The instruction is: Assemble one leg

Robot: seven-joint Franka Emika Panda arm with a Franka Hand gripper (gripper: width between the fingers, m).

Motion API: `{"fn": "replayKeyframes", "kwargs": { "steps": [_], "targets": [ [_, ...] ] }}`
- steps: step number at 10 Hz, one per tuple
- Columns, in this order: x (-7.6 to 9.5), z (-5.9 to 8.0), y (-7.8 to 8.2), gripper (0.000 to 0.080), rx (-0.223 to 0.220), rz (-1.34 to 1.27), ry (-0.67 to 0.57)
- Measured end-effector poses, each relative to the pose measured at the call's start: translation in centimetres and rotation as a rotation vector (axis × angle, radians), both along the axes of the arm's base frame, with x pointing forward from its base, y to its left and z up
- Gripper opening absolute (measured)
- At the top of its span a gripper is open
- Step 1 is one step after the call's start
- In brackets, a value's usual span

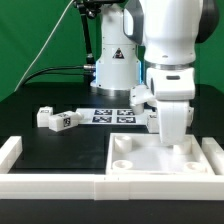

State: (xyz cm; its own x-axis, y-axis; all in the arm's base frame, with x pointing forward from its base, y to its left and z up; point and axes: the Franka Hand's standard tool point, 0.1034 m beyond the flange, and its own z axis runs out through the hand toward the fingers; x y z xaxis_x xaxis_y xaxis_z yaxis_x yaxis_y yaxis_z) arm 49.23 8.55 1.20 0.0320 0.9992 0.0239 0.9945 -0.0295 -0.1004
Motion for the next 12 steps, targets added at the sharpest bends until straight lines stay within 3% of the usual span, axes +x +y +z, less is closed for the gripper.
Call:
{"fn": "replayKeyframes", "kwargs": {
  "steps": [2, 6, 8, 9, 10, 11, 12],
  "targets": [
    [0.09, -0.02, 0.98, 0.0073, -0.001, 0.015, 0.005],
    [0.20, -0.03, 1.04, 0.0073, -0.014, 0.036, 0.024],
    [0.19, -0.03, 1.00, 0.0386, -0.014, 0.035, 0.025],
    [0.19, -0.04, 0.99, 0.0386, -0.014, 0.035, 0.025],
    [0.20, -0.04, 0.97, 0.0564, -0.014, 0.034, 0.025],
    [0.20, -0.04, 0.96, 0.0622, -0.014, 0.034, 0.025],
    [0.20, -0.04, 0.95, 0.0622, -0.015, 0.034, 0.025]
  ]
}}
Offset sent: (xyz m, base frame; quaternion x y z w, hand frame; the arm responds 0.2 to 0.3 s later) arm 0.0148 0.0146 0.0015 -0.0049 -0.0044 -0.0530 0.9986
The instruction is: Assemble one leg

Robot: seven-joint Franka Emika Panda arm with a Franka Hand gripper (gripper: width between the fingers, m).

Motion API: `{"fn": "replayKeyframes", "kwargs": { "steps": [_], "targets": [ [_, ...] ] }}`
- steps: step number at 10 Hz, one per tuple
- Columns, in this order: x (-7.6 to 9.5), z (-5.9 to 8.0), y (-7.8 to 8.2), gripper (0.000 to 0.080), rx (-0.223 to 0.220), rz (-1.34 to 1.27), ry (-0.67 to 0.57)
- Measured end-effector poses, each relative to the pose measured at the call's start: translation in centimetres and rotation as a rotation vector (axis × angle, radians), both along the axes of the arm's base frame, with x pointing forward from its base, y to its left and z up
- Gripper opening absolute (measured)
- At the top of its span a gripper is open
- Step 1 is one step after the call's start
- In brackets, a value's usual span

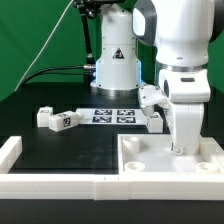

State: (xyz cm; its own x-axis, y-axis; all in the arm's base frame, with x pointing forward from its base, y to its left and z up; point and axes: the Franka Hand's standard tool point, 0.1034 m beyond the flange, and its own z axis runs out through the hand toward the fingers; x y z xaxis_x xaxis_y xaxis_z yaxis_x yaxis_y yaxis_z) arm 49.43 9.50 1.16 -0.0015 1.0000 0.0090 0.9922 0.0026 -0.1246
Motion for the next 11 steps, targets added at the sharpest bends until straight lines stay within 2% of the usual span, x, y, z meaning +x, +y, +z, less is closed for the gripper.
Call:
{"fn": "replayKeyframes", "kwargs": {
  "steps": [4, 6, 9, 10, 11],
  "targets": [
    [0.0, 0.0, 0.0, 0.0649, 0.000, -0.001, 0.000],
    [-0.7, 1.2, -0.1, 0.0649, -0.005, -0.042, -0.027],
    [-3.3, 4.0, 0.2, 0.0649, -0.031, -0.117, -0.044],
    [-3.8, 4.3, 0.1, 0.0649, -0.036, -0.122, -0.045],
    [-3.7, 4.2, 0.1, 0.0649, -0.037, -0.144, -0.043]
  ]
}}
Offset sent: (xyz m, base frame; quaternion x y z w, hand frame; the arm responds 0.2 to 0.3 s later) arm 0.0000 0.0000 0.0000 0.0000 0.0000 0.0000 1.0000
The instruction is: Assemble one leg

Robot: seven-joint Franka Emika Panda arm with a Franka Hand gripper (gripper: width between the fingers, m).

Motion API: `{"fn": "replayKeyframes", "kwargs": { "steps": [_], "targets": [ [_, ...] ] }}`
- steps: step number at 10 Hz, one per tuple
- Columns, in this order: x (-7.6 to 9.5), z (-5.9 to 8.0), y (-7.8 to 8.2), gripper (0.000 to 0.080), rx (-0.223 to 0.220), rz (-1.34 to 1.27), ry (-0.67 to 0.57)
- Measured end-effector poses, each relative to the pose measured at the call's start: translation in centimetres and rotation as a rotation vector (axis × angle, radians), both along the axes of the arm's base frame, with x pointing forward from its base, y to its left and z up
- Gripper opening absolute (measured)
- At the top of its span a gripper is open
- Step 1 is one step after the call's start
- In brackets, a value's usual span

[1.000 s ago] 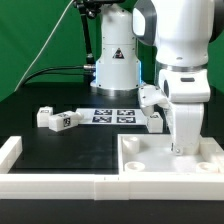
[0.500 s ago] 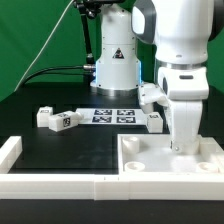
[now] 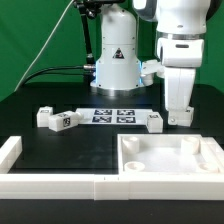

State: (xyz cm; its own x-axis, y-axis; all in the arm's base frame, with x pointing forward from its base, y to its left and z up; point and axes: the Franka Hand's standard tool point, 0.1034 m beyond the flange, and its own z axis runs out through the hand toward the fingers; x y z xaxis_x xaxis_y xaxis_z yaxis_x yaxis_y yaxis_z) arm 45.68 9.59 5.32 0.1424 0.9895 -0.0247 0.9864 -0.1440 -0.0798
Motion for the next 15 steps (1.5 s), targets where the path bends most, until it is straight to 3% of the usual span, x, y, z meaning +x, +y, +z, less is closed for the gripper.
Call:
{"fn": "replayKeyframes", "kwargs": {
  "steps": [4, 6, 10, 15],
  "targets": [
    [-0.1, -0.1, 0.0, 0.0649, -0.017, -0.231, 0.000],
    [-0.1, -0.1, 0.1, 0.0649, -0.035, -0.471, -0.001],
    [-2.3, -0.5, 1.5, 0.0649, -0.088, -1.070, 0.030],
    [-2.7, -0.6, 2.4, 0.0649, -0.113, -1.520, 0.069]
  ]
}}
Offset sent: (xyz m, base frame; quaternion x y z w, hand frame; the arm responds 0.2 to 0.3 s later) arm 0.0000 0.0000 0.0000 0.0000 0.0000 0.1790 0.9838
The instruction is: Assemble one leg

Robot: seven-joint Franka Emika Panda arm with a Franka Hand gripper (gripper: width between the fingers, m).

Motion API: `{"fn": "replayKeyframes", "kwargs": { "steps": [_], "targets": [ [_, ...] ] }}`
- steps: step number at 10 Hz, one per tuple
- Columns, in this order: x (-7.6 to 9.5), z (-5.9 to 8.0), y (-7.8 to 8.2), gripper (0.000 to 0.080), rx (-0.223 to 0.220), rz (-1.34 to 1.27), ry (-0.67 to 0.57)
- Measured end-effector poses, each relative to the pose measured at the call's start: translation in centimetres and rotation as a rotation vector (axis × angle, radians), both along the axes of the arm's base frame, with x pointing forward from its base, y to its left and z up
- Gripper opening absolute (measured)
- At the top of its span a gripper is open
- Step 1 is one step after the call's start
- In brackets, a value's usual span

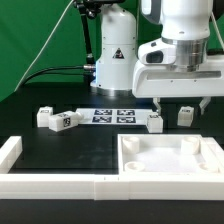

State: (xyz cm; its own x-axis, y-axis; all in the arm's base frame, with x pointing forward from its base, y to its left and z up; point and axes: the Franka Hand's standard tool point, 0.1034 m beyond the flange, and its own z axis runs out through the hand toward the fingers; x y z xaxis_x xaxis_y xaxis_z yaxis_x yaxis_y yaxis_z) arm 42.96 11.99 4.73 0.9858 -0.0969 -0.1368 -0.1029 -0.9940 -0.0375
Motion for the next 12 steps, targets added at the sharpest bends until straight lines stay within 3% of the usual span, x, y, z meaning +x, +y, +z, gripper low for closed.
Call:
{"fn": "replayKeyframes", "kwargs": {
  "steps": [4, 7, 10, 12],
  "targets": [
    [-1.9, -0.4, 1.7, 0.0649, -0.035, -0.390, 0.039],
    [-3.3, -1.0, 2.1, 0.0649, -0.036, -0.370, 0.045],
    [-6.1, -1.5, 3.4, 0.0649, -0.016, -0.321, 0.022],
    [-5.9, -1.4, 3.4, 0.0649, -0.014, -0.315, 0.020]
  ]
}}
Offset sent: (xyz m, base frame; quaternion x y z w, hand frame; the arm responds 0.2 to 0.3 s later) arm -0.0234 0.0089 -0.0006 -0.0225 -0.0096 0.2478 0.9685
